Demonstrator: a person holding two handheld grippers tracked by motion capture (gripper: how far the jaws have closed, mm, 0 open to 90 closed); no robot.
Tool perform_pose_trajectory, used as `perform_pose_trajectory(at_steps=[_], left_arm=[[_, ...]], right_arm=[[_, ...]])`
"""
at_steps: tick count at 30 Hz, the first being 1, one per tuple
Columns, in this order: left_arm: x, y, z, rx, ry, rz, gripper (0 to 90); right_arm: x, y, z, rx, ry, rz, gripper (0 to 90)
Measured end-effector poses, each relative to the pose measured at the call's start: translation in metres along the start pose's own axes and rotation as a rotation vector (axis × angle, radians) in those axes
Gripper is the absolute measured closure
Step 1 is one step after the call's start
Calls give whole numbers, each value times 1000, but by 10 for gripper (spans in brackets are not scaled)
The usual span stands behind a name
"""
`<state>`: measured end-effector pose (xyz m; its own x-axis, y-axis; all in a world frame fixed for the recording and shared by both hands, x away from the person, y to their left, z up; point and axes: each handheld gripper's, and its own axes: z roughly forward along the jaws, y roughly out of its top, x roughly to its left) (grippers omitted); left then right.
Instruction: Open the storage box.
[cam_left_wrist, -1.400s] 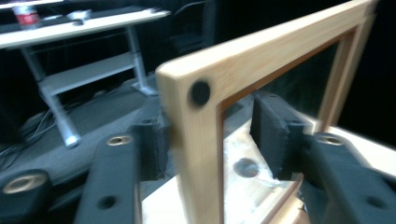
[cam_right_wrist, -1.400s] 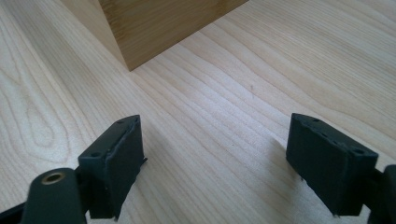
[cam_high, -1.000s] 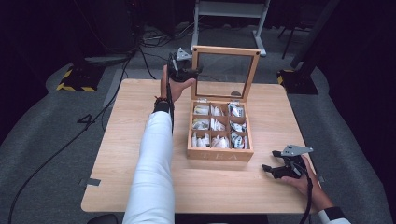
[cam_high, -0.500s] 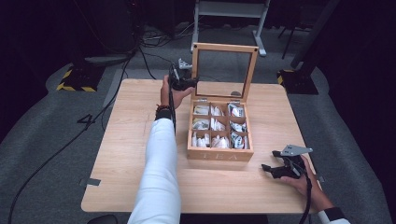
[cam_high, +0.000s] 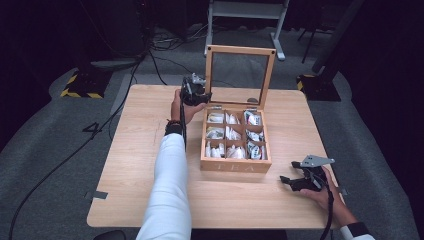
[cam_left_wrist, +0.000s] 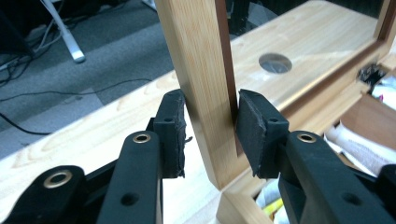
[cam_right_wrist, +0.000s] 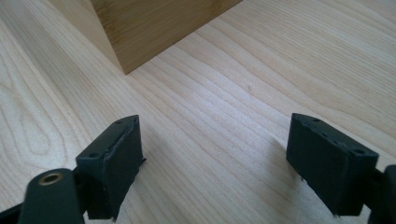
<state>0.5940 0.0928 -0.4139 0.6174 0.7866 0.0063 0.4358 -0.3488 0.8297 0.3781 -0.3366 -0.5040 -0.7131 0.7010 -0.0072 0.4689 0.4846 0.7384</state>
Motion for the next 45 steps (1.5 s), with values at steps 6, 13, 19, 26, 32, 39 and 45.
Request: perform_pose_trajectory(at_steps=[6,13,19,26,32,39,45], left_arm=[[-1,3,-21,-31,-15,30,618],[-9,10,-52,-22,-42,87,379],[-25,9,-87,40,26,194,163],[-40,-4,-126,1,-23,243,161],[-53,-27,-146,47,-33,295,165],[-61,-66,-156,104,-34,326,166],[-66,-102,-162,169,-10,337,169]], right_arm=[[0,0,0,0,0,0,185],[-1,0,-1,-2,10,-1,194],[-5,-2,-4,-5,-8,33,259],[-10,-1,-8,-4,-3,50,259],[-6,9,-17,-34,-2,8,306],[-7,24,-33,-95,25,3,378],[-6,43,-44,-130,36,3,391]])
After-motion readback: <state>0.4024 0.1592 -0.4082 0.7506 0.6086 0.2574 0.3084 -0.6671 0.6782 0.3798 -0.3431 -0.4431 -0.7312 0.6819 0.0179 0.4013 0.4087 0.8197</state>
